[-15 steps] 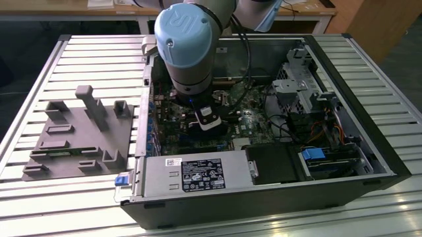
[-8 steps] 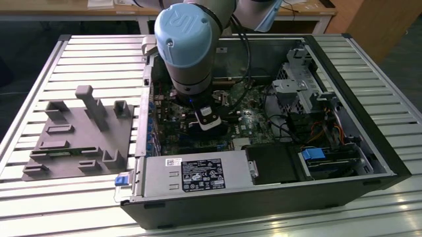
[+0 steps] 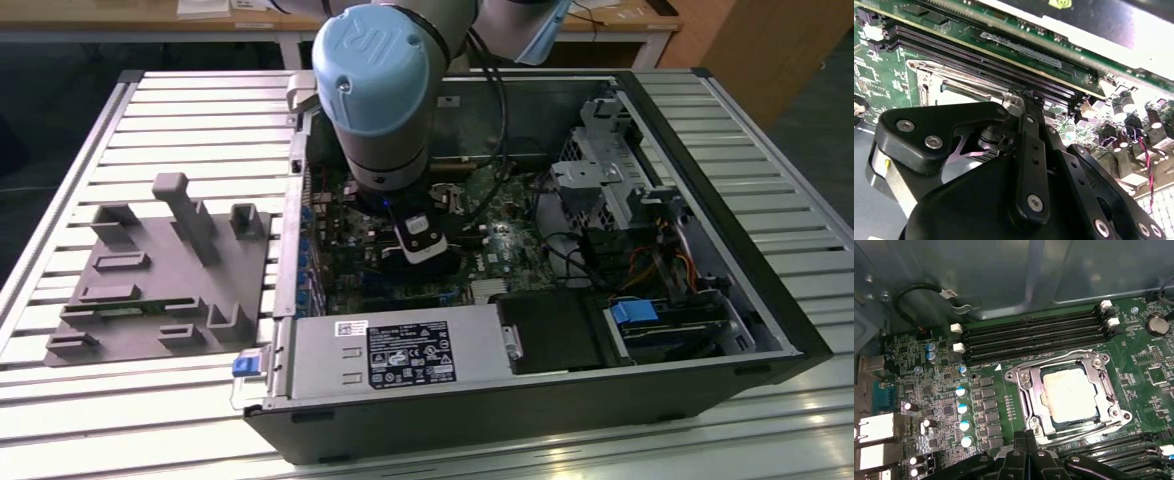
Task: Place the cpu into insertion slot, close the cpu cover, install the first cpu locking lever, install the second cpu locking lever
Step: 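Install the second cpu locking lever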
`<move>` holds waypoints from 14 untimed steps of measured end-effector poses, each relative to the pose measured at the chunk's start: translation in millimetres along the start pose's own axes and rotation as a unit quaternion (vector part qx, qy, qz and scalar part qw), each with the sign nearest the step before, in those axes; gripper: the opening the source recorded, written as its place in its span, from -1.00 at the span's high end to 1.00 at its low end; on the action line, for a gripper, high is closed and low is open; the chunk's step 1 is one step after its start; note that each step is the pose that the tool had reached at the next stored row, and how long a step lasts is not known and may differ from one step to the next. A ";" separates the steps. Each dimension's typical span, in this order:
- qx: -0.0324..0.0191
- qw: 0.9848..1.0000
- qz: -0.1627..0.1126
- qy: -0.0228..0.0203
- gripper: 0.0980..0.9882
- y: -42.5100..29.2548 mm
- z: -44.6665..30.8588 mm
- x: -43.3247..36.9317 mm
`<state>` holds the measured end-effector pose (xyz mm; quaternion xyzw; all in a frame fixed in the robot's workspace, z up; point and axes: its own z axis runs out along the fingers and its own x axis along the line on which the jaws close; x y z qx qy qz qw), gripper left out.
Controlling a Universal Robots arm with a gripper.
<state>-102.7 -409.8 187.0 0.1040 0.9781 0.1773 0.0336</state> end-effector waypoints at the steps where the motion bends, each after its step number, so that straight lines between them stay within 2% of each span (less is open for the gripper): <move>1: 0.000 1.000 0.000 0.000 0.99 0.3 -0.6 0.0; 6: 0.000 1.000 0.000 0.000 0.99 2.6 -6.8 -0.2; 11: 0.000 1.000 0.000 0.000 0.99 6.5 -16.9 -0.5; 14: 0.007 1.000 0.000 -0.002 0.99 8.4 -21.6 -0.9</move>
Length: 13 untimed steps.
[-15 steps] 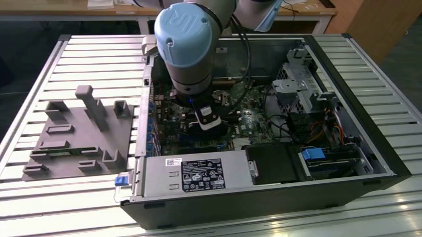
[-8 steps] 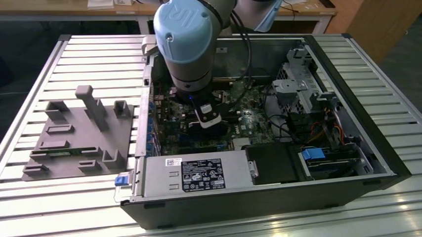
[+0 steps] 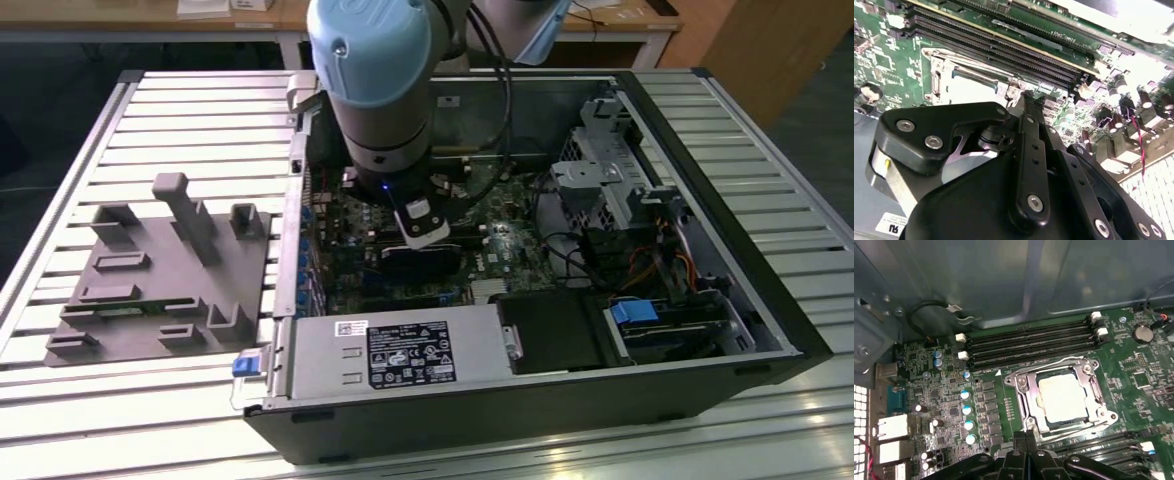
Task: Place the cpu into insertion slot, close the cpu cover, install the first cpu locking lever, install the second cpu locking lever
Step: 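Install the second cpu locking lever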
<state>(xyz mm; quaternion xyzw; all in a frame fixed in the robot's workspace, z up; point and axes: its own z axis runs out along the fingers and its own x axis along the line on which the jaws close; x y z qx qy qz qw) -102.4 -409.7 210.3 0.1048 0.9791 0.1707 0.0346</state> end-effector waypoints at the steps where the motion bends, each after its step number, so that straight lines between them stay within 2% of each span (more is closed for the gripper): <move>1: 0.004 1.000 0.000 -0.001 0.99 0.4 -1.1 -0.2; 4: 0.018 1.000 0.002 -0.005 0.99 1.5 -3.3 -1.9; 5: 0.021 1.000 0.003 -0.006 0.99 1.7 -3.3 -2.9; 13: 0.022 1.000 0.006 -0.007 0.99 5.1 -1.4 -20.2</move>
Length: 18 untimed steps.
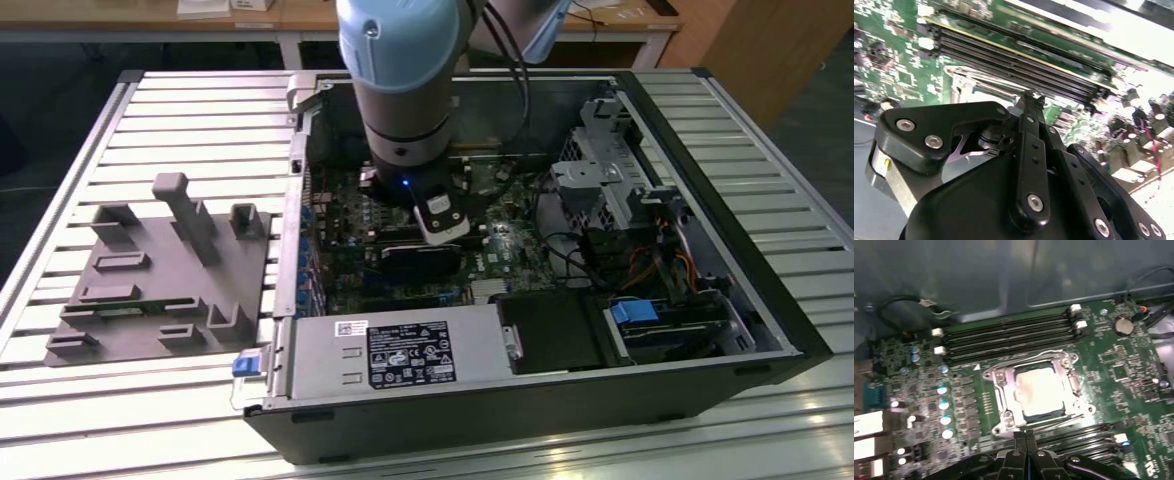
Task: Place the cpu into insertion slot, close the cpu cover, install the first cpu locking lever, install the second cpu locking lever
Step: 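Install the second cpu locking lever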
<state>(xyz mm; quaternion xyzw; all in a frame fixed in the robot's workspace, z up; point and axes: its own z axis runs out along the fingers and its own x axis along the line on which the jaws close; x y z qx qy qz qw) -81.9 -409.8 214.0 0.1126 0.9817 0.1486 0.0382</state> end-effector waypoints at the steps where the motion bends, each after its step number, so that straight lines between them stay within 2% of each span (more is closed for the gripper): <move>1: 0.000 1.000 0.000 0.000 0.99 0.5 0.2 -2.4; 5: 0.002 1.000 0.001 -0.001 0.99 2.6 1.4 -12.3; 9: 0.010 1.000 0.002 -0.003 0.99 5.2 2.5 -19.3; 13: 0.019 1.000 0.001 -0.005 0.99 11.3 4.4 -20.2; 18: 0.029 1.000 0.000 -0.007 0.99 23.5 8.2 -18.3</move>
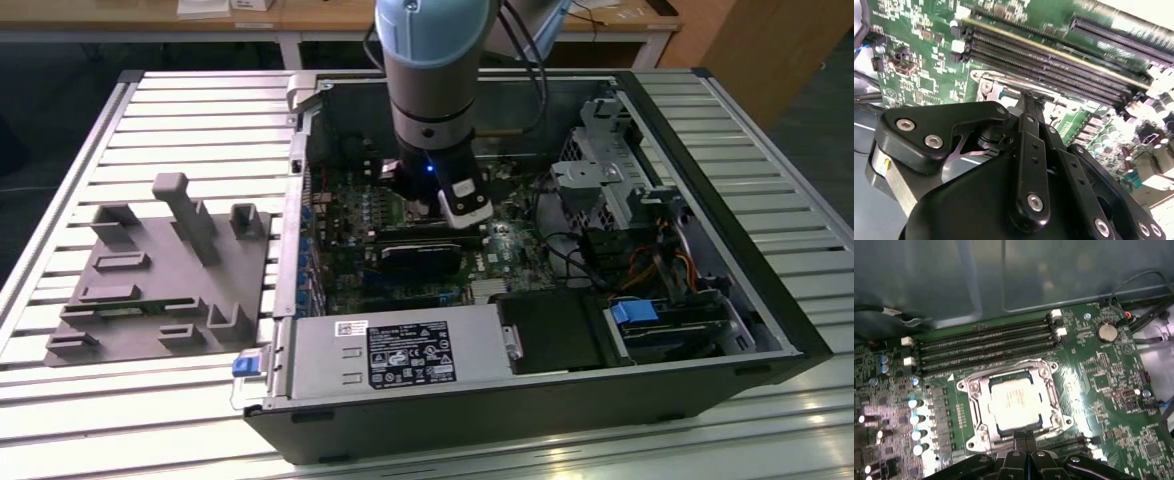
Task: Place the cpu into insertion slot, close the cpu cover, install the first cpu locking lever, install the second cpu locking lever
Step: 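Install the second cpu locking lever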
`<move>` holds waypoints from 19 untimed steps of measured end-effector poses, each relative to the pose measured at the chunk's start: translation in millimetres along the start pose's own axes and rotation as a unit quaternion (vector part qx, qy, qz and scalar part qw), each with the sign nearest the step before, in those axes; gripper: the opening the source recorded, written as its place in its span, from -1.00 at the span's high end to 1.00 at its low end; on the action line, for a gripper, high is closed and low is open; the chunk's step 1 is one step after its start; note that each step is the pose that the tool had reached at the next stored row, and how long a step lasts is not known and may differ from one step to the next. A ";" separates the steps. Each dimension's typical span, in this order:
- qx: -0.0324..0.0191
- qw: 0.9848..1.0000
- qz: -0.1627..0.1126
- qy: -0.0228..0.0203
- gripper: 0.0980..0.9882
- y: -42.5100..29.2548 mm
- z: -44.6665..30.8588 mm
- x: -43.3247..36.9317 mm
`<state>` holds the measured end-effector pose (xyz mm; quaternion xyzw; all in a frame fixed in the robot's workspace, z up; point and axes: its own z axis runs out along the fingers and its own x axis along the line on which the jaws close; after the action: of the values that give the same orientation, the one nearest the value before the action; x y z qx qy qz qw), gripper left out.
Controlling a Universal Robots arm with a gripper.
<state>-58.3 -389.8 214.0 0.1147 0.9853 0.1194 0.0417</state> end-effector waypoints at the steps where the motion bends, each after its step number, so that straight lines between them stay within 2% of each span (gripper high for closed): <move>1: 0.003 1.000 0.000 -0.001 0.99 2.6 0.6 0.5; 8: 0.024 1.000 -0.003 -0.005 0.99 21.0 5.1 2.8; 12: 0.034 0.999 -0.004 -0.007 0.99 29.2 7.1 3.3; 15: 0.039 0.999 -0.004 -0.009 0.99 34.3 8.5 3.3; 19: 0.042 0.999 -0.005 -0.009 0.99 38.8 9.4 4.2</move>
<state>-52.9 -350.1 214.1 0.1127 0.9896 0.0768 0.0465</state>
